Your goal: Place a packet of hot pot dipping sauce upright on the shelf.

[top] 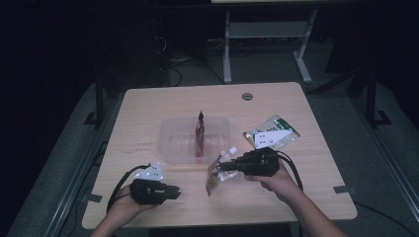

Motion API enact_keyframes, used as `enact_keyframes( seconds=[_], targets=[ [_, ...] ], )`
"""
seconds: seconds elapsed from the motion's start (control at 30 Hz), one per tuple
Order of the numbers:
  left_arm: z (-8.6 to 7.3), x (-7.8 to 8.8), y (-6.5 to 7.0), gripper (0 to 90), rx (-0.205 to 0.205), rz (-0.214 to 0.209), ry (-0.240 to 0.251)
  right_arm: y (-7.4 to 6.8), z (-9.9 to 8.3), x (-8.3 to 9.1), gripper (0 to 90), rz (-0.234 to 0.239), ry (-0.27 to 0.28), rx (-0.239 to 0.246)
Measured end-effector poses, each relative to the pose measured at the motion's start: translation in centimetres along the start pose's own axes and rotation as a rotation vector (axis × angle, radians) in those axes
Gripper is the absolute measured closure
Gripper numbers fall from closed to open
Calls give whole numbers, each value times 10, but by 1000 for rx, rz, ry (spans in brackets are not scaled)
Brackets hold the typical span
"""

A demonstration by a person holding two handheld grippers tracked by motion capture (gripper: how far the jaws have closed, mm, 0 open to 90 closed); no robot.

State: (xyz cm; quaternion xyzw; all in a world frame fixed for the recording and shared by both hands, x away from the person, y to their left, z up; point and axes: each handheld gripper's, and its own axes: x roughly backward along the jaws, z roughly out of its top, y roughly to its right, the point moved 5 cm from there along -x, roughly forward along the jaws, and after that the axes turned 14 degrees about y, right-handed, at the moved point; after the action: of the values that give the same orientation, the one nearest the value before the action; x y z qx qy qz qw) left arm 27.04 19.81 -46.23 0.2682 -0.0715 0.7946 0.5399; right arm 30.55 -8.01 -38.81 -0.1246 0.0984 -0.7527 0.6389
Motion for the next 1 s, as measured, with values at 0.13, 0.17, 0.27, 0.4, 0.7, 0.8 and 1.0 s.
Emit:
enact_keyframes(
  seconds=[0.13, 0.17, 0.27, 0.4, 0.7, 0.8, 1.0],
  targets=[
    [0, 6, -5, 644, 8, 9, 3, 2, 7, -9, 897, 13, 7, 19],
    [-1, 6, -6, 622, 14, 6, 3, 2, 8, -11, 897, 17, 7, 25],
    [-5, 3, -6, 552, 19, -3, -16, 3, 11, -18, 896, 29, 2, 36],
    [-8, 0, -5, 499, 7, 2, -49, 4, 14, -27, 896, 34, -5, 42],
    [-10, 1, -8, 424, 6, 20, -49, 8, 26, -45, 896, 48, -5, 59],
    [-10, 1, -8, 416, -3, 20, -54, 10, 31, -49, 896, 49, -3, 67],
    [-11, 1, -9, 403, -13, 20, -63, 14, 42, -59, 896, 52, 12, 70]
  ],
)
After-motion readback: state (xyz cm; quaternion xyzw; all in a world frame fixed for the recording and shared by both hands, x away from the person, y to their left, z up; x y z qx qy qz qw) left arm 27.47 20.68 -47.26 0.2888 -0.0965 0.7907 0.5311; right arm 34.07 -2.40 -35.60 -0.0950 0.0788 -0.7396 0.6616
